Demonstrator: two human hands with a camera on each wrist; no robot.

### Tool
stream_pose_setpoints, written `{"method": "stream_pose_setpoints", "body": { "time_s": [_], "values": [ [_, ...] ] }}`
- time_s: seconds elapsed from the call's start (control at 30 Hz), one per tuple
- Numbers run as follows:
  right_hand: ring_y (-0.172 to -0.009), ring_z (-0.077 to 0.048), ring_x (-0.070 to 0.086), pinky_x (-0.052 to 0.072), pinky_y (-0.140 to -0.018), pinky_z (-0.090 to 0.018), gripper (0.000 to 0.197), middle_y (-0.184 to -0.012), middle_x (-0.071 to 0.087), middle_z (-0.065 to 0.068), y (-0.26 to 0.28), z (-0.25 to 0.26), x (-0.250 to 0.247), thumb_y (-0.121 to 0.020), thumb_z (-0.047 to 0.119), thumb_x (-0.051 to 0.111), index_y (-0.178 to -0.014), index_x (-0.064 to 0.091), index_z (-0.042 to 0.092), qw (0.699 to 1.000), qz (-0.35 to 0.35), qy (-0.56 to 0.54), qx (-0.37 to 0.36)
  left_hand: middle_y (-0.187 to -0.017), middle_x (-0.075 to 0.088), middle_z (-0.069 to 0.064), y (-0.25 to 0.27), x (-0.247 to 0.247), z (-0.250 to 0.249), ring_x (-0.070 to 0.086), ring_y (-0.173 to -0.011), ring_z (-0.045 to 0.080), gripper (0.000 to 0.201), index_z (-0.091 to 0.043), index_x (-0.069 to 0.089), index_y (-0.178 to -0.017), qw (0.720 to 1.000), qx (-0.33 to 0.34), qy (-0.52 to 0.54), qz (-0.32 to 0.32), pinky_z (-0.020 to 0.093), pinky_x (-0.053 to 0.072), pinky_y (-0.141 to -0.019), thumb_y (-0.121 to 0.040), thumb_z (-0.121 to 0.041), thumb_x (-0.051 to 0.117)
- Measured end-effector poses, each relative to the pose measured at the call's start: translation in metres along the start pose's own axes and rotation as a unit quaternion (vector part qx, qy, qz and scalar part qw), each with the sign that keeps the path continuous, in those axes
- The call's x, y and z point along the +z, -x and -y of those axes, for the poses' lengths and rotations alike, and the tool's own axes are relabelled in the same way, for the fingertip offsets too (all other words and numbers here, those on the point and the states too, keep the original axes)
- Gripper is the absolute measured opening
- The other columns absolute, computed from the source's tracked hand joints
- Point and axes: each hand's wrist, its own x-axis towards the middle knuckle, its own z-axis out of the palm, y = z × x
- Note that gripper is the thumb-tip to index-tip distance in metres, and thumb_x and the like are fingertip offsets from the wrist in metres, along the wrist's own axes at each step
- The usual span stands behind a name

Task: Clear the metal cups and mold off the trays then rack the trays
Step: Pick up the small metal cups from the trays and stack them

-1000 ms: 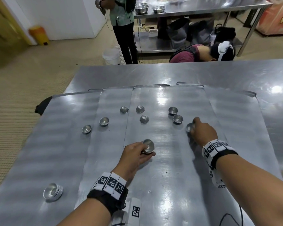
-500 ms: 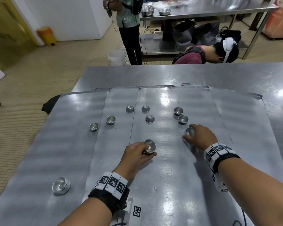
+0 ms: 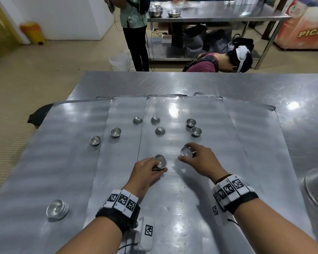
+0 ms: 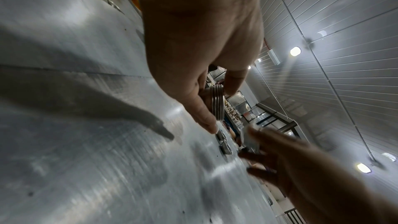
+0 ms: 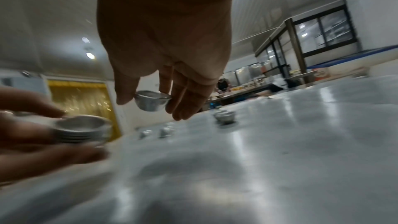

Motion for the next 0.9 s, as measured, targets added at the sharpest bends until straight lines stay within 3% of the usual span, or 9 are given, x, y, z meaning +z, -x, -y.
{"method": "stream_pose_setpoints", "body": {
  "time_s": [0.13, 0.3, 0.43, 0.57, 0.73, 0.9],
  "values": [
    [-0.097, -0.003, 0.067, 0.054, -0.086, -0.030, 0.056, -0.109, 0.072, 0.013, 0.028, 0.033, 0.025, -0.071, 0.057, 0.077, -0.121, 0.061, 0.036, 0.996, 0.015, -0.066, -0.062, -0.095, 0.075, 0.027, 0.008, 0.003, -0.003, 0.075, -0.092, 0.038, 0.019, 0.010, 0.066, -0.099, 0.999, -0.007, 0.037, 0.011, 0.045, 0.057, -0.095, -0.094, -0.004, 0.054],
    [-0.103, -0.009, 0.066, 0.053, -0.087, -0.032, 0.062, -0.112, 0.072, 0.011, 0.036, 0.046, 0.048, -0.073, 0.062, 0.073, -0.128, 0.057, 0.039, 0.996, 0.021, -0.042, -0.072, -0.101, 0.074, 0.024, 0.015, 0.001, -0.004, 0.071, -0.089, 0.032, 0.025, 0.006, 0.067, -0.104, 0.998, -0.020, 0.059, 0.026, 0.047, 0.055, -0.095, -0.096, -0.011, 0.051],
    [-0.108, -0.010, 0.064, 0.052, -0.089, -0.032, 0.070, -0.115, 0.071, 0.011, 0.036, 0.048, 0.053, -0.071, 0.067, 0.072, -0.133, 0.055, 0.039, 0.997, 0.018, -0.039, -0.067, -0.114, 0.066, 0.037, 0.016, -0.005, -0.003, 0.069, -0.096, 0.033, 0.026, 0.011, 0.067, -0.113, 0.998, -0.001, 0.008, 0.056, 0.045, 0.057, -0.097, -0.095, -0.006, 0.058],
    [-0.114, -0.005, 0.061, 0.051, -0.094, -0.033, 0.084, -0.131, 0.062, 0.016, 0.032, 0.039, 0.041, -0.067, 0.076, 0.071, -0.140, 0.048, 0.041, 0.996, 0.065, -0.027, -0.053, -0.105, 0.073, 0.029, 0.012, -0.008, -0.005, 0.074, -0.090, 0.029, 0.017, 0.004, 0.070, -0.109, 0.998, 0.014, -0.025, 0.052, 0.036, 0.059, -0.088, -0.095, -0.002, 0.061],
    [-0.106, -0.015, 0.065, 0.051, -0.092, -0.035, 0.066, -0.130, 0.065, 0.006, -0.007, 0.004, 0.004, -0.081, 0.066, 0.065, -0.136, 0.055, 0.030, 1.000, 0.005, 0.026, 0.013, -0.099, 0.078, 0.018, 0.005, -0.008, -0.005, 0.076, -0.099, 0.029, 0.020, 0.000, 0.069, -0.112, 0.998, 0.004, -0.055, 0.029, 0.041, 0.056, -0.098, -0.093, -0.004, 0.065],
    [-0.109, -0.031, 0.062, 0.044, -0.080, -0.034, 0.043, -0.126, 0.065, -0.010, -0.069, -0.018, -0.028, -0.092, 0.037, 0.061, -0.130, 0.059, 0.018, 0.994, -0.035, 0.081, 0.058, -0.105, 0.075, 0.025, -0.002, -0.004, -0.004, 0.076, -0.097, 0.030, 0.017, 0.004, 0.068, -0.109, 0.998, 0.009, -0.063, 0.016, 0.043, 0.056, -0.098, -0.092, -0.001, 0.065]
  ]
}}
